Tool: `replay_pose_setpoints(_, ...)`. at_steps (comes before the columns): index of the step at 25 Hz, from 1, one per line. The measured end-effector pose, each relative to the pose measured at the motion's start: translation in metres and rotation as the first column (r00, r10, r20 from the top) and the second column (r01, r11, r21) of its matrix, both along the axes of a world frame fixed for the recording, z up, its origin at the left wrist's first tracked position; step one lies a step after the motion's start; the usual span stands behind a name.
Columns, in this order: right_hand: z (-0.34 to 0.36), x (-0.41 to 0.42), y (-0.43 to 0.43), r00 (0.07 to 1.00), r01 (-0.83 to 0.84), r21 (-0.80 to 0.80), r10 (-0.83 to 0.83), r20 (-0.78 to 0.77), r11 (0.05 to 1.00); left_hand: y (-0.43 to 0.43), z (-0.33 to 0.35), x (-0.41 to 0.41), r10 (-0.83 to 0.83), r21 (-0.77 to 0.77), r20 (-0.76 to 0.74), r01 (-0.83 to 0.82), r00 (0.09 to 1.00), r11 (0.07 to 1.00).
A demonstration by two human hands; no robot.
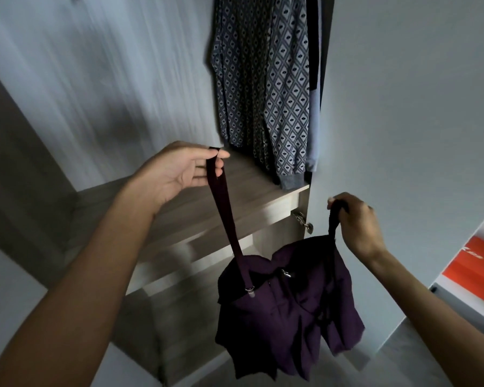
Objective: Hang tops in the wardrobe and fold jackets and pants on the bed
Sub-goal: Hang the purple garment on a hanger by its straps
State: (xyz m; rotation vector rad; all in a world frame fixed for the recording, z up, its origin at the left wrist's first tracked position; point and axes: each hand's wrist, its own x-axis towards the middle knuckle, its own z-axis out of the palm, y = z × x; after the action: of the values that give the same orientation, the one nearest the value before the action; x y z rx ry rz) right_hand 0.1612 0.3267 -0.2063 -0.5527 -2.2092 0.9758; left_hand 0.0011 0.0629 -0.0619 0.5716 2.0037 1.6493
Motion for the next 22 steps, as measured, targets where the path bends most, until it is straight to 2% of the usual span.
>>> replay_pose_setpoints(3, 0.013, -0.003, 0.001, 0.998, 0.033, 0.114, -0.027, -0.053, 0.993, 0.007, -0.005, -0.003, -0.011, 0.083, 0.004, 0.011, 1.000, 0.997)
replay_pose_setpoints(7, 0.021, -0.007, 0.006, 0.963, 0.075, 0.198, -0.123, 0.239, 0.977, 0.017, -0.019, -0.001, -0.049, 0.068, 0.013, 0.048, 0.999, 0.997)
replay_pose_setpoints(10, 0.024, -0.005, 0.003, 0.966, 0.089, 0.049, -0.098, 0.240, 0.995, 0.022, -0.026, -0.002, -0.061, 0.051, 0.009, 0.061, 0.998, 0.997)
replay_pose_setpoints(13, 0.028, -0.009, 0.002, 0.940, 0.128, -0.012, -0.118, 0.319, 0.992, 0.021, -0.029, -0.006, -0.063, 0.056, -0.006, 0.064, 0.998, 0.996)
replay_pose_setpoints(15, 0.034, -0.011, -0.003, 0.946, 0.089, -0.246, -0.005, 0.323, 0.965, 0.017, -0.029, -0.008, -0.067, 0.052, -0.009, 0.068, 0.998, 0.996)
replay_pose_setpoints(17, 0.040, -0.016, -0.008, 0.950, 0.024, -0.486, 0.131, 0.283, 0.874, 0.011, -0.029, -0.010, -0.086, 0.013, -0.005, 0.086, 0.996, 0.996)
replay_pose_setpoints(19, 0.040, -0.021, -0.010, 0.954, -0.010, -0.668, 0.209, 0.217, 0.744, 0.006, -0.030, -0.011, -0.116, -0.016, 0.001, 0.116, 0.993, 0.993)
replay_pose_setpoints(20, 0.038, -0.024, -0.011, 0.958, -0.027, -0.767, 0.236, 0.164, 0.641, 0.005, -0.030, -0.011, -0.125, -0.016, -0.003, 0.125, 0.992, 0.992)
replay_pose_setpoints(22, 0.032, -0.029, -0.012, 0.972, -0.062, -0.939, 0.234, 0.020, 0.338, 0.004, -0.031, -0.013, -0.110, 0.013, -0.008, 0.110, 0.994, 0.994)
